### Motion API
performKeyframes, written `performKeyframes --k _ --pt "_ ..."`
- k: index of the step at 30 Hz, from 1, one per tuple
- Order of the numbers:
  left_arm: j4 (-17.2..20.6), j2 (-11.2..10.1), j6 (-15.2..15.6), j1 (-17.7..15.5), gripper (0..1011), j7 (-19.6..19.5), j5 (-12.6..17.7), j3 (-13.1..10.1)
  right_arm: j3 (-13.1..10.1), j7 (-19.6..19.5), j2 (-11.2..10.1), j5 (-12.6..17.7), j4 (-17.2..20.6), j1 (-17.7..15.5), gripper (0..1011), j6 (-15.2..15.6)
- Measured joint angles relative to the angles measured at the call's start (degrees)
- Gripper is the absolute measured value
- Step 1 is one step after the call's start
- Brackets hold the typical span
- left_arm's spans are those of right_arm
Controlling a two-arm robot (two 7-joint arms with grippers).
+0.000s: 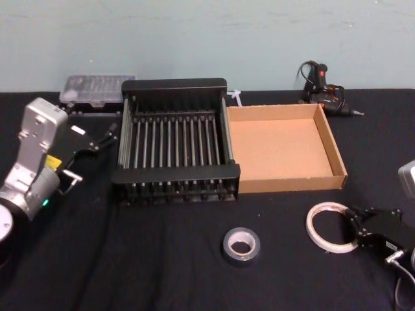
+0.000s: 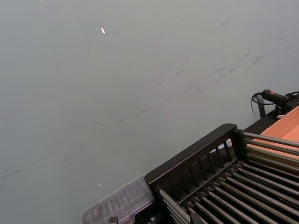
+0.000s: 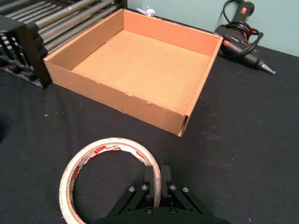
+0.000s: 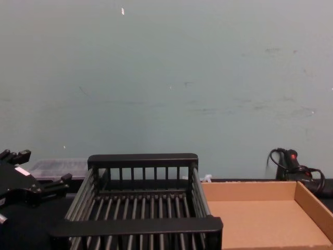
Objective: Pick up the white tape and place it into the black box , Pick up the silver tape and place it into the brown box.
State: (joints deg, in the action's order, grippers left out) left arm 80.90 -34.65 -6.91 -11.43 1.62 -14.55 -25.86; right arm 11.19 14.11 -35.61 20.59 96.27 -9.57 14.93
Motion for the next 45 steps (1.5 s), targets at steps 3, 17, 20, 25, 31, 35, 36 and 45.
performKeyframes --k 3,17,20,25,31,35,36,45 --pt "0.0 0.0 0.0 0.0 1001 0.0 0.0 0.0 -0.42 1.37 0.16 -0.11 0.15 -0.38 94 -1.42" --pt "0.0 0.0 0.0 0.0 1001 0.0 0.0 0.0 -3.75 6.08 1.54 0.38 3.06 -3.29 94 -11.05" --pt "0.0 0.0 0.0 0.0 1001 0.0 0.0 0.0 -4.56 5.85 2.42 0.39 3.14 -3.48 94 -12.77" --pt "0.0 0.0 0.0 0.0 1001 0.0 0.0 0.0 -5.39 4.83 4.01 -1.03 2.91 -3.55 94 -16.57" --pt "0.0 0.0 0.0 0.0 1001 0.0 0.0 0.0 -5.89 4.5 5.66 -2.19 2.2 -2.95 94 -18.33" --pt "0.0 0.0 0.0 0.0 1001 0.0 0.0 0.0 -6.03 4.52 6.58 -2.54 1.65 -2.43 94 -18.23" --pt "0.0 0.0 0.0 0.0 1001 0.0 0.0 0.0 -6.04 4.54 6.93 -2.63 1.39 -2.16 94 -18.06" --pt "0.0 0.0 0.0 0.0 1001 0.0 0.0 0.0 -6.05 4.38 8.81 -2.77 -0.55 0.18 94 -16.45"
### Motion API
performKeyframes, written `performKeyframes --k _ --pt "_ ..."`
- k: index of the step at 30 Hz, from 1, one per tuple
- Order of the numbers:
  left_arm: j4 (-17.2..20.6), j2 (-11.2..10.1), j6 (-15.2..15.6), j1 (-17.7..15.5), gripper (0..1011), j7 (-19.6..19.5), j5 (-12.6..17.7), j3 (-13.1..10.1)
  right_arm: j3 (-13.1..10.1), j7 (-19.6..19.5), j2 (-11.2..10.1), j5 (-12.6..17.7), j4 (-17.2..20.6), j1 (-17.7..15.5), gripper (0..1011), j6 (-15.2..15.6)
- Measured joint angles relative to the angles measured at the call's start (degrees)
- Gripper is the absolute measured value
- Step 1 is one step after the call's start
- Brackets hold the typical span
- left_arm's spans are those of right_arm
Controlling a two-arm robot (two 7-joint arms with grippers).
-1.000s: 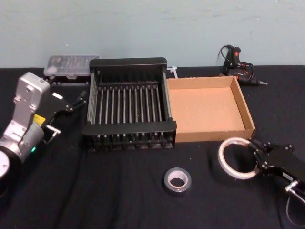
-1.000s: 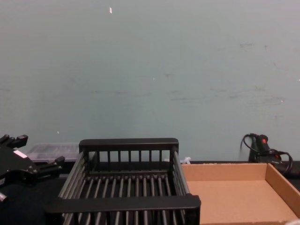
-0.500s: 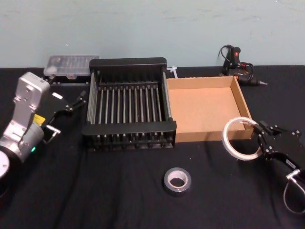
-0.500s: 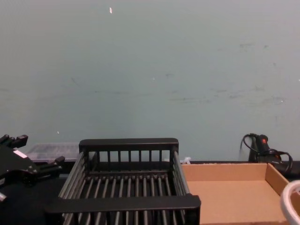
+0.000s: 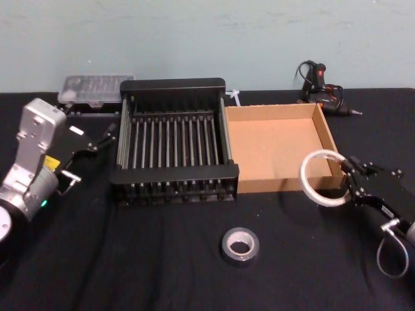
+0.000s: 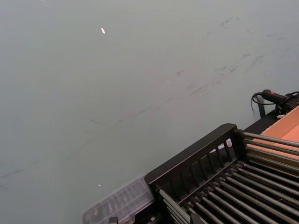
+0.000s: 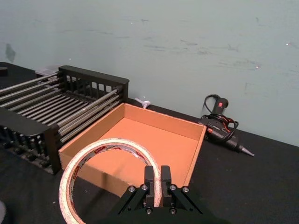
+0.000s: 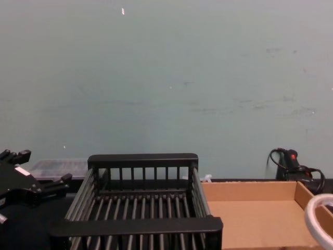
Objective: Pick up the white tape and place it into the black box , Pick up the silver tape and place it into the brown box.
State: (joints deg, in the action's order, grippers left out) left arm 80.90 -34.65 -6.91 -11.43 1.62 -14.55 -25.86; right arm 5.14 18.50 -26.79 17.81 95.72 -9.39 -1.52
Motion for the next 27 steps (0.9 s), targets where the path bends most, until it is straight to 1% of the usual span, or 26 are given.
performKeyframes --k 3,6,10,13,19,27 --pt "0.0 0.0 0.0 0.0 1001 0.0 0.0 0.0 0.17 -0.28 0.61 -0.14 -0.79 1.2 94 0.82" --pt "0.0 0.0 0.0 0.0 1002 0.0 0.0 0.0 0.51 -0.31 1.24 -0.11 -2.19 3.09 94 1.93" --pt "0.0 0.0 0.0 0.0 1001 0.0 0.0 0.0 0.99 -0.28 1.66 -0.18 -3.48 4.8 94 2.44" --pt "0.0 0.0 0.0 0.0 1001 0.0 0.0 0.0 1.9 0.11 2.01 -0.58 -5.01 6.96 94 2.83" --pt "0.0 0.0 0.0 0.0 1001 0.0 0.0 0.0 3.5 0.48 2.73 -1.49 -6.9 9.92 94 2.93" --pt "0.0 0.0 0.0 0.0 1001 0.0 0.0 0.0 6.21 0.75 4.33 -3.15 -9.82 14.79 94 3.16"
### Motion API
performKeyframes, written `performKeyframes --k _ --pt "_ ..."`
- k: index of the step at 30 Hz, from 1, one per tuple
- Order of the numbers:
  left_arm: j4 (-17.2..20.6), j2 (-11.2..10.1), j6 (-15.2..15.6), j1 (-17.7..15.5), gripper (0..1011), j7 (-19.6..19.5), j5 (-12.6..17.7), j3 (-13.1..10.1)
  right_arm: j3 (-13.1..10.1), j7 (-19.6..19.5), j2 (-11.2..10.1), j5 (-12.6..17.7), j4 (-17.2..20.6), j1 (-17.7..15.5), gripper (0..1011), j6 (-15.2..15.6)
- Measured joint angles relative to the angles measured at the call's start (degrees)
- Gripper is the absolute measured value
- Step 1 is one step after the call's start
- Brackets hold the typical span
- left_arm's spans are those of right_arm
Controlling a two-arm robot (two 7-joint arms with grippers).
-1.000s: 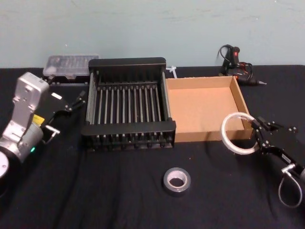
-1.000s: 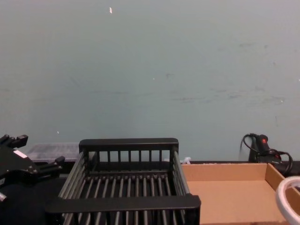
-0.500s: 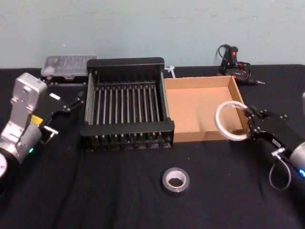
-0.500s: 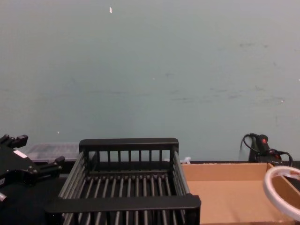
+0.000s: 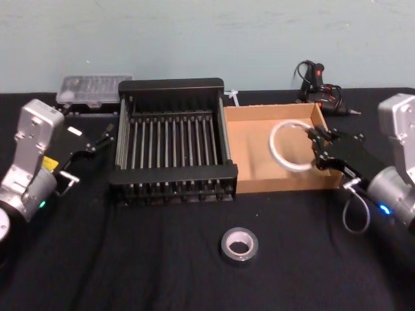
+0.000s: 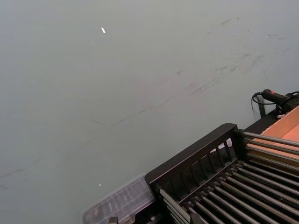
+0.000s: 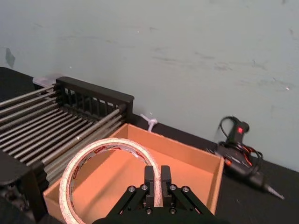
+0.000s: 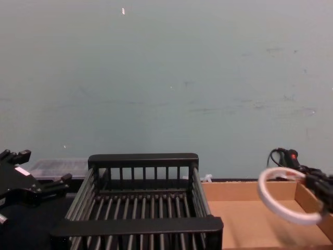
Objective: Pick up the white tape and place it into the black box , Pick up the silver tape and place it into the brown box.
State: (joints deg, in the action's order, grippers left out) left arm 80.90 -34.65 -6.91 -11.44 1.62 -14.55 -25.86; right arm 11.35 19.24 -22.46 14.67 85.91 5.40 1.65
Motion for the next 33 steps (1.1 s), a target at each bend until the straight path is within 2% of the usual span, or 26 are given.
performKeyframes --k 10,18,33 --pt "0.0 0.0 0.0 0.0 1001 0.0 0.0 0.0 3.35 -0.14 3.11 -1.74 -3.78 5.34 93 0.36" --pt "0.0 0.0 0.0 0.0 1001 0.0 0.0 0.0 5.23 -0.59 6.1 -2.51 -7.42 9.22 94 0.25" --pt "0.0 0.0 0.0 0.0 1001 0.0 0.0 0.0 8.1 -0.76 9.77 -4.81 -12.94 15.13 94 -0.55"
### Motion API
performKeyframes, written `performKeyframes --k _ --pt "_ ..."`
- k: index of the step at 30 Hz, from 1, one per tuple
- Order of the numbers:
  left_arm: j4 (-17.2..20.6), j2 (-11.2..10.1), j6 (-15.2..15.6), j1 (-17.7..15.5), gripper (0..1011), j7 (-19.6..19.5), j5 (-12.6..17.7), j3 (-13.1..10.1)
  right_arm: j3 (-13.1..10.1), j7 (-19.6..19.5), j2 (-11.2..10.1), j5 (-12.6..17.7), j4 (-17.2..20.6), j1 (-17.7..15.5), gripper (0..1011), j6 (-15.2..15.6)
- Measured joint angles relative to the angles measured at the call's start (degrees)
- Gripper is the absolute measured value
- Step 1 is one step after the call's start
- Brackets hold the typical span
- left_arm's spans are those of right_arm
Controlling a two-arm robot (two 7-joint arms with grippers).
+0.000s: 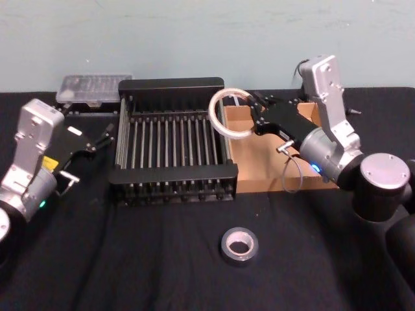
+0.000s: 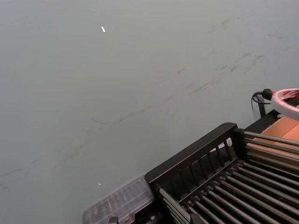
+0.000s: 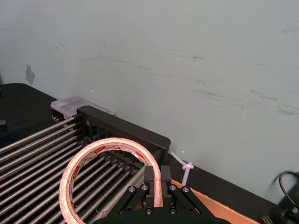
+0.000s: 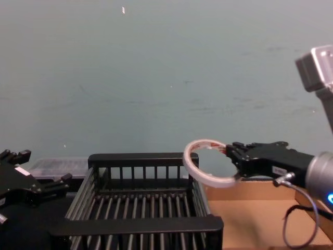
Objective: Pick up the white tape and place it into the black box , Pick up the silver tape and place it into the brown box.
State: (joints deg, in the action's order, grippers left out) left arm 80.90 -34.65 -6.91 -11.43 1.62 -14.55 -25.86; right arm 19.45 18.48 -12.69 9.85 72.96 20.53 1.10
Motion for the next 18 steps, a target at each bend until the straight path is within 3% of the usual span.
performKeyframes --k 18 --pt "0.0 0.0 0.0 0.0 1001 0.0 0.0 0.0 2.81 0.01 4.01 -3.02 -7.59 5.27 94 -1.61"
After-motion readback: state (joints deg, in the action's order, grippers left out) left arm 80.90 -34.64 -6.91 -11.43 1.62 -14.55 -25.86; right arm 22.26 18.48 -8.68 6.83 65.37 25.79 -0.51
